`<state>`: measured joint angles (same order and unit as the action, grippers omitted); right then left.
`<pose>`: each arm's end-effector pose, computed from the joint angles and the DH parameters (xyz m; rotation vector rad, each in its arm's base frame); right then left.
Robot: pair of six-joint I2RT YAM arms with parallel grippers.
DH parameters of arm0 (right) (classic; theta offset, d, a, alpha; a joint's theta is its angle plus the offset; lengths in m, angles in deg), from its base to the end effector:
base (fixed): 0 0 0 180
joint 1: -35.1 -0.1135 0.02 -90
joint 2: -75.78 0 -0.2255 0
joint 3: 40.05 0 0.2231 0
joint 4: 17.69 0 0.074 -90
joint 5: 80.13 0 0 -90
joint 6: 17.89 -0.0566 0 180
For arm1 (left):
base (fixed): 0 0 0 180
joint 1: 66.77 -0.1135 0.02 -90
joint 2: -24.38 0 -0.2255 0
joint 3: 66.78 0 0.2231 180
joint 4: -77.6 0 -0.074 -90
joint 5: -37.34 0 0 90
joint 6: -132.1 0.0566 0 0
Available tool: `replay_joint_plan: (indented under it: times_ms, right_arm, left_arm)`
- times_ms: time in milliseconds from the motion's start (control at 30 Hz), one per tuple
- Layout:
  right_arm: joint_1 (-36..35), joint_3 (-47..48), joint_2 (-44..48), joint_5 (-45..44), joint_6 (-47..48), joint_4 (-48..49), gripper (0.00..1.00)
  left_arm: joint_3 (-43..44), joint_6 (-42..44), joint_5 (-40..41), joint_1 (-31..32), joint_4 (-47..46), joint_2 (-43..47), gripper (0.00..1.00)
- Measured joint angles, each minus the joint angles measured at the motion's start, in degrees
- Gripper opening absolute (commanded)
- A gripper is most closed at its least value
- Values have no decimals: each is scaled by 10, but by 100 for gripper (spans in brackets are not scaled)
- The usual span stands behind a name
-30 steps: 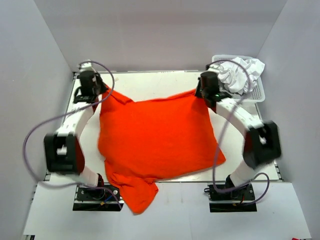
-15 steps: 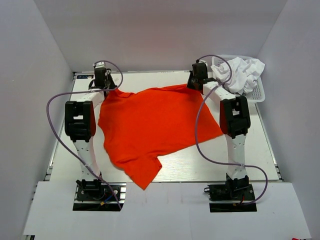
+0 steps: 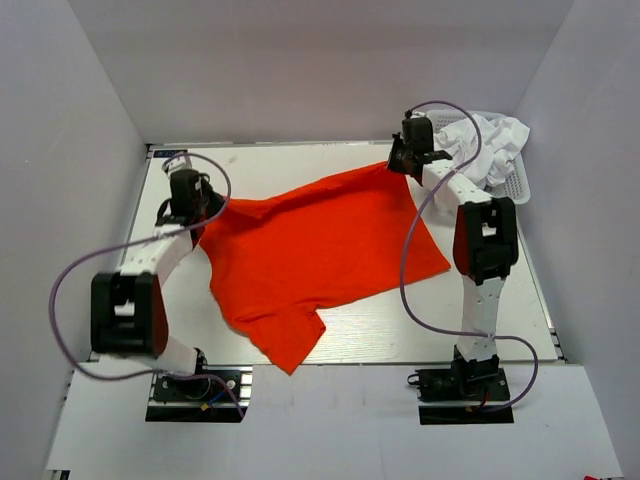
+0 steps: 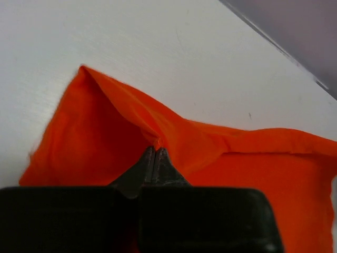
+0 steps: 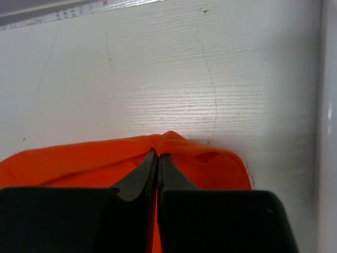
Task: Fold and stack the t-shirts
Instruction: Fold the flattened tshirt in 1/3 of the way
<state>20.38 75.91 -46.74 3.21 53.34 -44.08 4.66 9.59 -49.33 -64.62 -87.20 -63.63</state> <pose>0.4583 0.1136 0.2073 0.1438 2.1445 0.2167 0.3368 -0.0094 0.2065 -0.5933 2.0546 -0.2954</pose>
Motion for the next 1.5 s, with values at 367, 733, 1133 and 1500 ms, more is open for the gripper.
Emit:
replay_joint_plan:
  times_ms: [367, 733, 1133, 1500]
  right_arm:
    - [4, -39, 69, 14, 70, -35, 0]
    - [15, -87, 82, 24, 85, -71, 0]
    - [15, -154, 95, 1, 73, -97, 82]
    - [-4, -152, 127, 110, 84, -57, 89]
  left_arm:
    - [-201, -116, -43, 30, 101, 250, 0]
    - [-280, -201, -81, 47, 263, 401, 11]
    - [-288, -195, -103, 59, 397, 431, 100]
    - [-148, -153, -80, 60, 137, 157, 100]
